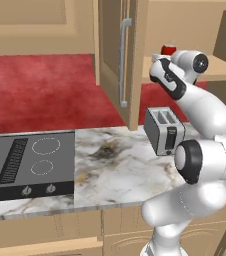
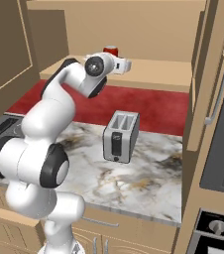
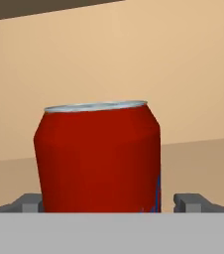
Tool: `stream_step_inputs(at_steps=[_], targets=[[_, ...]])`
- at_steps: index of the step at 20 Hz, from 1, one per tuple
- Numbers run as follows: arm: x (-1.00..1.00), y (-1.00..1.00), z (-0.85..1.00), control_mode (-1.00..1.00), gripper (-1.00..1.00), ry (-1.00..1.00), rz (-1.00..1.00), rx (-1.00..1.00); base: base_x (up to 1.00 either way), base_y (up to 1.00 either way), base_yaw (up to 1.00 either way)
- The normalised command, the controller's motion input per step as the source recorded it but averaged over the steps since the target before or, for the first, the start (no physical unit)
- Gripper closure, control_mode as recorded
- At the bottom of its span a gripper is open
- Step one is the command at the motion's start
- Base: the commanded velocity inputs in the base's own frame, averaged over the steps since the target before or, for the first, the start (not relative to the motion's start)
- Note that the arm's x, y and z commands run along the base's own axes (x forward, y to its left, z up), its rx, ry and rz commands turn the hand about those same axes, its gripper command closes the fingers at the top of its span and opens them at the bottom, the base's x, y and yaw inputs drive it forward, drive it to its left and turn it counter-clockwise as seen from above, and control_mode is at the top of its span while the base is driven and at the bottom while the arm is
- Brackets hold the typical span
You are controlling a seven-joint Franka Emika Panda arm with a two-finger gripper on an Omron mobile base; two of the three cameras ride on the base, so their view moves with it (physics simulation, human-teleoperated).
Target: Pick the can from the counter and place it in the open cabinet.
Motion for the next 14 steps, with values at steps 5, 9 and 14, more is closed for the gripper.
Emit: stream_step_inputs(at_steps=[5, 9, 14], targets=[[-0.31, 0.0, 0.0, -1.0, -1.0, -0.04, 0.0, 0.0, 0.0, 0.0, 0.0], [-0.34, 0.0, 0.0, -1.0, -1.0, -0.08, 0.01, -0.01, 0.0, 0.0, 0.0], [-0.37, 0.0, 0.0, -1.0, -1.0, -0.06, 0.01, -0.01, 0.0, 0.0, 0.0]])
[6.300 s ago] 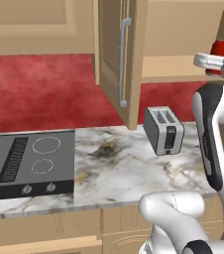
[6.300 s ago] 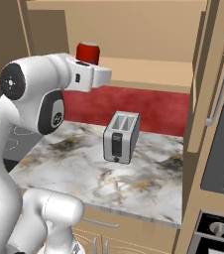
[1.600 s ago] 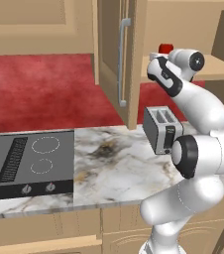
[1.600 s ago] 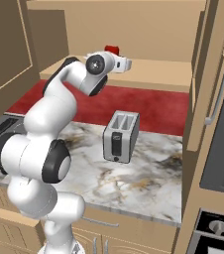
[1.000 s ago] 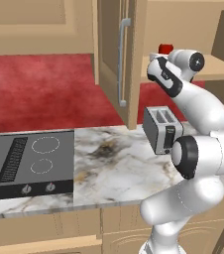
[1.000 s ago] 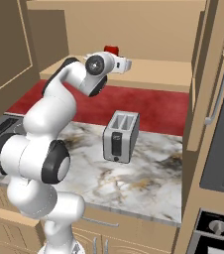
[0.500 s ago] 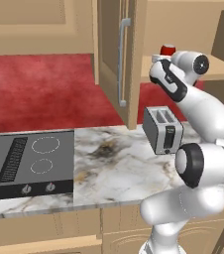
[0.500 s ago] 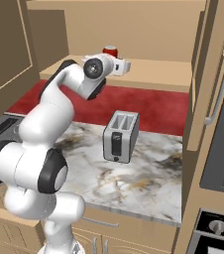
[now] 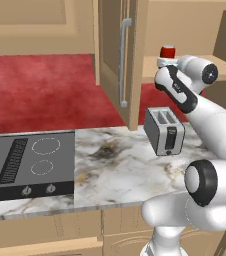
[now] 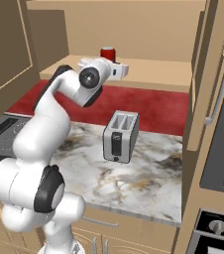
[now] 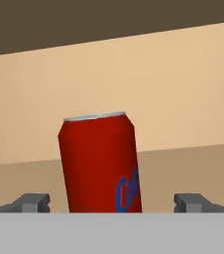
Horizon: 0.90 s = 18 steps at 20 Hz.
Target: Pick the can from the counter and place it in the open cabinet.
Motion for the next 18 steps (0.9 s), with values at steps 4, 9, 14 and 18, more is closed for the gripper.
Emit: stream_step_inputs(at_steps=[4, 9, 14, 18], targets=[[-0.62, 0.0, 0.04, -1.0, -1.0, -0.04, 0.0, 0.0, 0.0, 0.0, 0.0], [-0.86, -0.04, 0.28, -1.0, -1.0, -0.06, 0.0, 0.0, 0.0, 0.0, 0.0], [-0.97, 0.0, 0.39, -1.0, -1.0, -0.03, 0.0, 0.0, 0.0, 0.0, 0.0], [-1.0, 0.0, 0.37, -1.0, -1.0, 0.0, 0.0, 0.0, 0.0, 0.0, 0.0]])
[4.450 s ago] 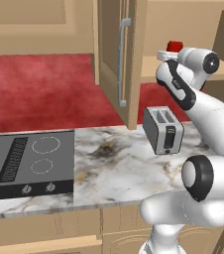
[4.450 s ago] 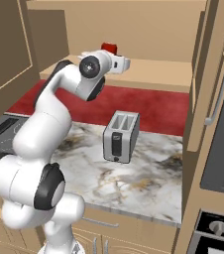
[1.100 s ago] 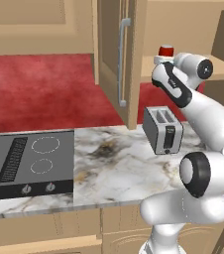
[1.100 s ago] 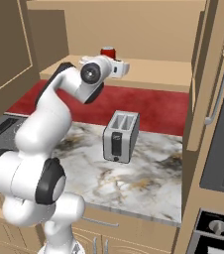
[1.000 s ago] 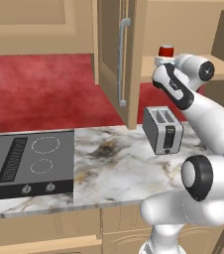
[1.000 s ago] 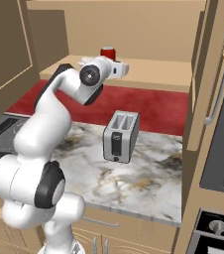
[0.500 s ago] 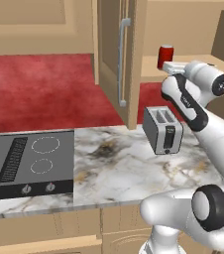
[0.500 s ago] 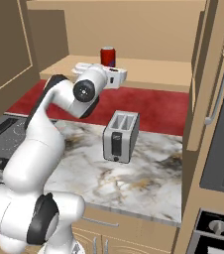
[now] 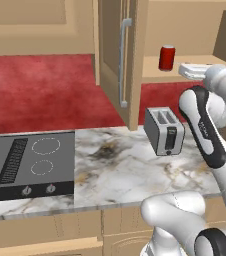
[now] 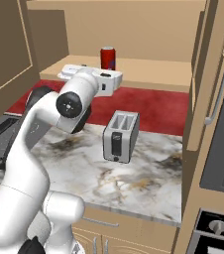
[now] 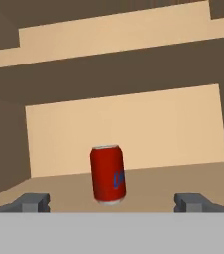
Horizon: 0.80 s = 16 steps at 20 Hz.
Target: Pick the can from the counter and place it in the open cabinet.
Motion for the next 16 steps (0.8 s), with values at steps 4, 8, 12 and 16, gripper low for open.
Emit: stream_step_inputs(at_steps=[4, 8, 12, 16], targets=[[-0.98, 0.0, 0.33, -1.0, -1.0, 0.0, 0.0, 0.0, 0.0, 0.0, 0.0], [-1.0, 0.0, 0.33, -1.0, -1.0, 0.0, 0.01, 0.0, 0.0, 0.0, 0.0], [-1.0, 0.0, 0.19, -1.0, -1.0, 0.0, 0.02, 0.0, 0.0, 0.0, 0.0], [-1.0, 0.0, 0.03, -1.0, -1.0, 0.0, 0.03, 0.0, 0.0, 0.0, 0.0]])
